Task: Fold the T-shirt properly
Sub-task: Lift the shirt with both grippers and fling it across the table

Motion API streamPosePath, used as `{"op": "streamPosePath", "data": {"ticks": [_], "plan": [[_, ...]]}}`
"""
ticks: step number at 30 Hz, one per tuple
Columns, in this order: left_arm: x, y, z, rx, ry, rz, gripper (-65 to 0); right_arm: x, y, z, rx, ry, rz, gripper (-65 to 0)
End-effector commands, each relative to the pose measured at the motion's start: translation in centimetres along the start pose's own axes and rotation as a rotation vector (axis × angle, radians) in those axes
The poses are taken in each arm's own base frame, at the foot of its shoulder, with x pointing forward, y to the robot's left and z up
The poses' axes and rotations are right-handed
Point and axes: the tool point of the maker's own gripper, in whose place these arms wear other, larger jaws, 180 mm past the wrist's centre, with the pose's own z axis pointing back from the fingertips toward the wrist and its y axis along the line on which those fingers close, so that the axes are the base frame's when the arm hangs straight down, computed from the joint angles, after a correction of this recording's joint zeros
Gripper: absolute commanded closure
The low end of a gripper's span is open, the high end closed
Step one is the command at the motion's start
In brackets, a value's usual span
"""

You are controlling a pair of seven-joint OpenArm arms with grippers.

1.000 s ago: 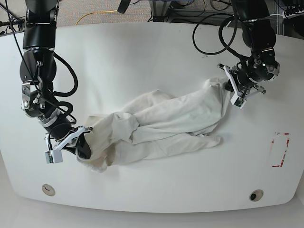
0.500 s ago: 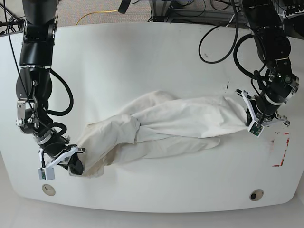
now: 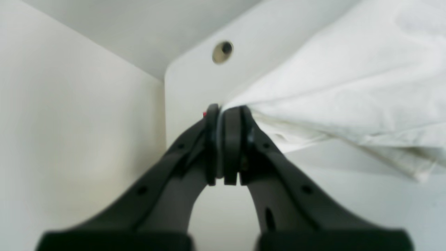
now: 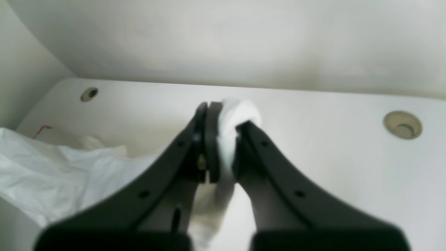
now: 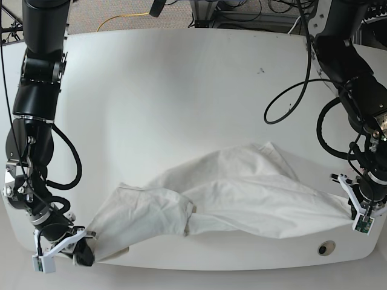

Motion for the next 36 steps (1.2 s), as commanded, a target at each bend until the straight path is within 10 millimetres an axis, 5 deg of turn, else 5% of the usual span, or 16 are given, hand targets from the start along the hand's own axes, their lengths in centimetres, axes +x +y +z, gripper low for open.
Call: {"op": "streamPosePath", "data": {"ticks": [1, 14, 20, 24, 27, 36], "plan": [[2.7, 3.0, 0.9, 0.076, -0.058, 0.003, 0.0, 5.7, -0.3, 0.6, -0.021, -0.122, 0.046, 0.0], [12.5, 14.7, 6.9, 0.343, -0.257, 0.031, 0.0, 19.7, 2.7, 2.1, -0.001, -0.293, 0.248, 0.0], [15.7, 18.4, 8.4, 0.378, -0.326, 0.087, 0.0, 22.4, 3.8, 3.4, -0.002, -0.304, 0.284, 0.0], [16.7, 19.1, 9.2, 0.399, -0.339, 0.061, 0.0, 21.2, 2.8, 3.6, -0.015, -0.272, 0.307, 0.0], [16.4, 18.2, 8.7, 0.386, -0.328, 0.037, 0.0, 18.3, 2.4, 3.0, -0.002, -0.229, 0.31, 0.0], [12.2, 11.4, 5.4, 0.275, -0.238, -0.017, 0.0, 6.4, -0.6, 4.0, -0.032, -0.097, 0.213, 0.0]]}}
